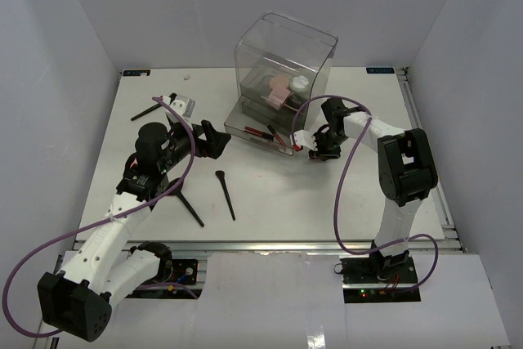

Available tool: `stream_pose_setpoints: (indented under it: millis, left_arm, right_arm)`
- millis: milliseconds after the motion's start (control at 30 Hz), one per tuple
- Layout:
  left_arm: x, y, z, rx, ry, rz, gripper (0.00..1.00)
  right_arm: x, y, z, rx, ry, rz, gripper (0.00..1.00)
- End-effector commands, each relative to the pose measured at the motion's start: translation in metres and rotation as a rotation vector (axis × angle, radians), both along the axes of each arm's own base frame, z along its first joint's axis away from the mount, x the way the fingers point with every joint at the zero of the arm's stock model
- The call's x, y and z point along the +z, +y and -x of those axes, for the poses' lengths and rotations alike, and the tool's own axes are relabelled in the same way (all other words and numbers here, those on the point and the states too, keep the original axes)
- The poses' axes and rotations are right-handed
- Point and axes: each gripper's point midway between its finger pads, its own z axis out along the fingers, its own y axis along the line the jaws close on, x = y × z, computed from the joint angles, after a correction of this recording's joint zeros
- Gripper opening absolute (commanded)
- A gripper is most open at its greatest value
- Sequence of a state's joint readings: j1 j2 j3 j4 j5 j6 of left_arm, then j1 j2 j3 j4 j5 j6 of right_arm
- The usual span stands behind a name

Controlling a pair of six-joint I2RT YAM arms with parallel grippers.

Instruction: Organize the makeup

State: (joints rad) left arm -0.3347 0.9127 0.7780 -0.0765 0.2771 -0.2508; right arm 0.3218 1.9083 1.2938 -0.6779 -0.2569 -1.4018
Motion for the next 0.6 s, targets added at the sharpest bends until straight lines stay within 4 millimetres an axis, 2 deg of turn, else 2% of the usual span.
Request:
stream_pose_setpoints:
  millis: [0,100,200,300,433,567]
  left_arm:
    - [0.002,0.002,0.000,-0.001,-0.012,-0.006,0.98]
    - [0.002,0.002,0.000,-0.002,-0.012,-0.006,0.98]
    - [0.001,0.002,0.000,-0.002,-0.011,-0.005,0.98]
    - [0.001,0.001,0.000,-0.005,-0.010,0.001,0.98]
    - [0.002,0.001,0.000,-0.002,-0.010,0.006,0.98]
    - [0.001,0.002,-0.001,0.003,-0.006,0.006,0.98]
  right_arm:
    - [-0.004,-0.005,0.005,-0.030,0.040,0.023,0.27]
    - [0.003,-0.007,0.009,-0.058,0.045,0.021,0.19]
    - [0.012,-0.006,0.017,-0.074,0.049,0.002,0.15]
    - [0.045,0.005,0.027,-0.074,0.013,-0.072,0.14]
    - [0.093,0.037,0.050,-0.036,-0.004,-0.183,0.13]
    - [0.141,0.084,0.070,0.005,-0.022,-0.305,0.13]
